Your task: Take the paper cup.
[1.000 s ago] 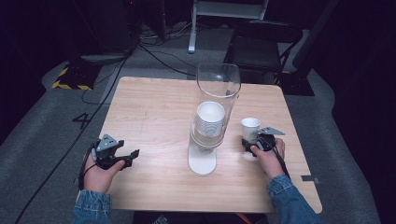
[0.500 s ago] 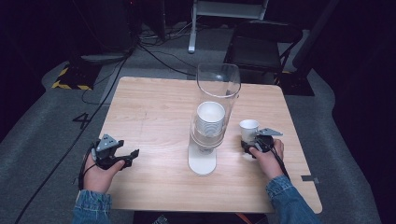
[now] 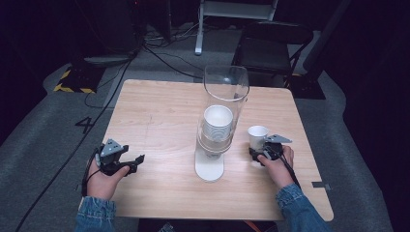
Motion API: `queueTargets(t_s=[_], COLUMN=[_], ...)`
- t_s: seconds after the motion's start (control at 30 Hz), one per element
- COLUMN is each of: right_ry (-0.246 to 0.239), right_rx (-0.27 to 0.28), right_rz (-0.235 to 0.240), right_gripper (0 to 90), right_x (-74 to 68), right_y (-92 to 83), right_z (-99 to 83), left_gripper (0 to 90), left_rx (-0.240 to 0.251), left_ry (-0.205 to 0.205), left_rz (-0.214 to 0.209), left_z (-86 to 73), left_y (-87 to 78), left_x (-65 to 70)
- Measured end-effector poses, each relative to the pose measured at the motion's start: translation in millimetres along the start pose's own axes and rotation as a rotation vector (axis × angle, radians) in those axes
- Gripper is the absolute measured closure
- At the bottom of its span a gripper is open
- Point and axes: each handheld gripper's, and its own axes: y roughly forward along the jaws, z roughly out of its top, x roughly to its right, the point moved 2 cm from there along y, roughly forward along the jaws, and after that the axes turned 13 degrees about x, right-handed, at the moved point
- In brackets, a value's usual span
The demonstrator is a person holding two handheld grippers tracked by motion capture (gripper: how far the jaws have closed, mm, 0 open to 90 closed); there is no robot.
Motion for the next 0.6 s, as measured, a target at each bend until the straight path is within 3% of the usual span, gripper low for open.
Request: queueTargets(t_s=[0.43,0.6], right_ry=[-0.001,-0.005], right_rx=[0.002,-0.006], right_rz=[0.000,0.013], right_gripper=[31.3,23.4], right_x=[-0.4,-1.3], right_y=[-0.3,0.3], right_z=[-0.8,-1.1], left_gripper=[25.9,25.9], left_rx=[-0.001,-0.002], left_ry=[-0.001,-0.001], left_rz=[0.001,0.000], left_z=[-0.2,-0.2], left_y=[0.3,0.3], left_x=[0.3,0.4])
